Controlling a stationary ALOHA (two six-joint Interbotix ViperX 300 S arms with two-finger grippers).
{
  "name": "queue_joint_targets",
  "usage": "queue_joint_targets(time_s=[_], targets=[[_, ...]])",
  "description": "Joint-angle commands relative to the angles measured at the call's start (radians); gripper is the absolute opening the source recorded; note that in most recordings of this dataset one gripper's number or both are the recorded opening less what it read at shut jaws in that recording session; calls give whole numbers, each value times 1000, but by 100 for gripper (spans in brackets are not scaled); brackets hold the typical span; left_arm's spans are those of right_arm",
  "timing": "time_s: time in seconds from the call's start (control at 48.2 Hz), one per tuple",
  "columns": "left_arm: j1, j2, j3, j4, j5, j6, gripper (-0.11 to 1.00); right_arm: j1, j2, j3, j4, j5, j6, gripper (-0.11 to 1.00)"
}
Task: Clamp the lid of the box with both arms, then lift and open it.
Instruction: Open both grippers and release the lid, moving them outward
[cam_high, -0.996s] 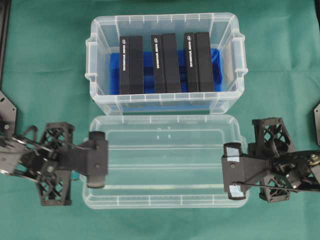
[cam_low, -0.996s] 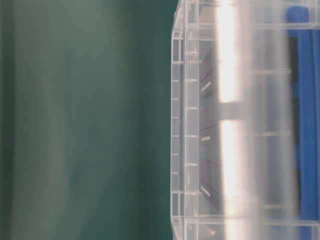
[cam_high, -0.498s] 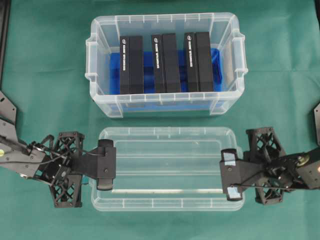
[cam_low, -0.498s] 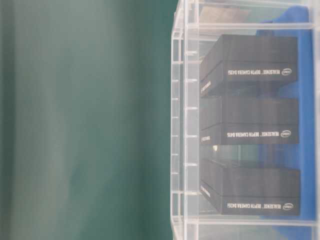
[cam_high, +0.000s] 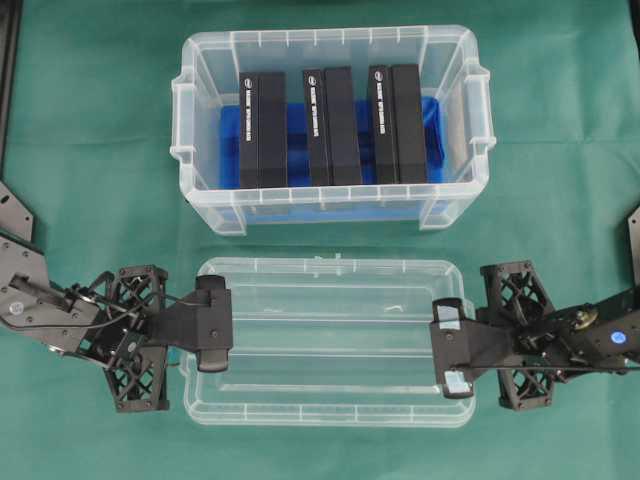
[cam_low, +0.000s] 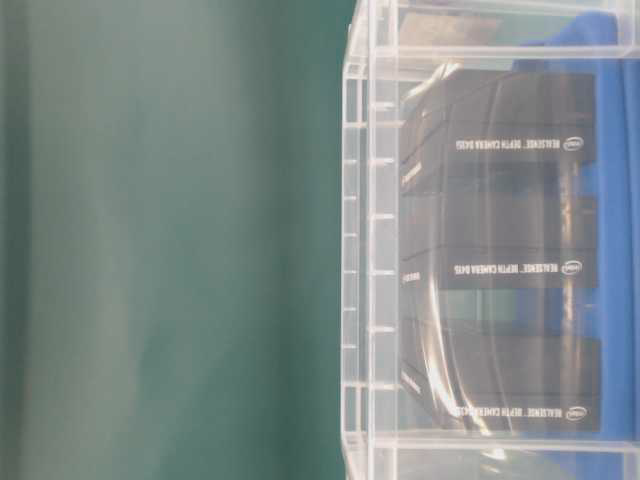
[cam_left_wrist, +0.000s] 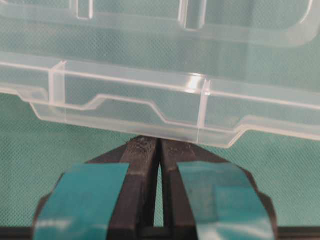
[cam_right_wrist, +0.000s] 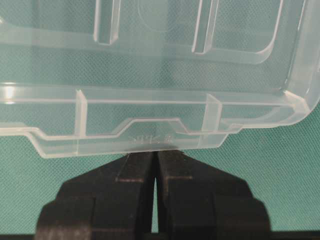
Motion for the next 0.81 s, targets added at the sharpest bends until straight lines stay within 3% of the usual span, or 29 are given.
queue_joint_targets(time_s=[0.0,0.29,0.519,0.788], targets=[[23,-14,-37,20,-57,-25,1,-23,-18,-35,-29,-63,2,0],[11,-26,-29,11,-28,-28,1,-12,-32,-18,-17,-44,6,0],[-43,-78,46,5,-31,-32,1,41,-97,66,-5,-31,66,0],[-94,-175,166,5,-31,-155,1,84,-169,143,-5,18,132,0]])
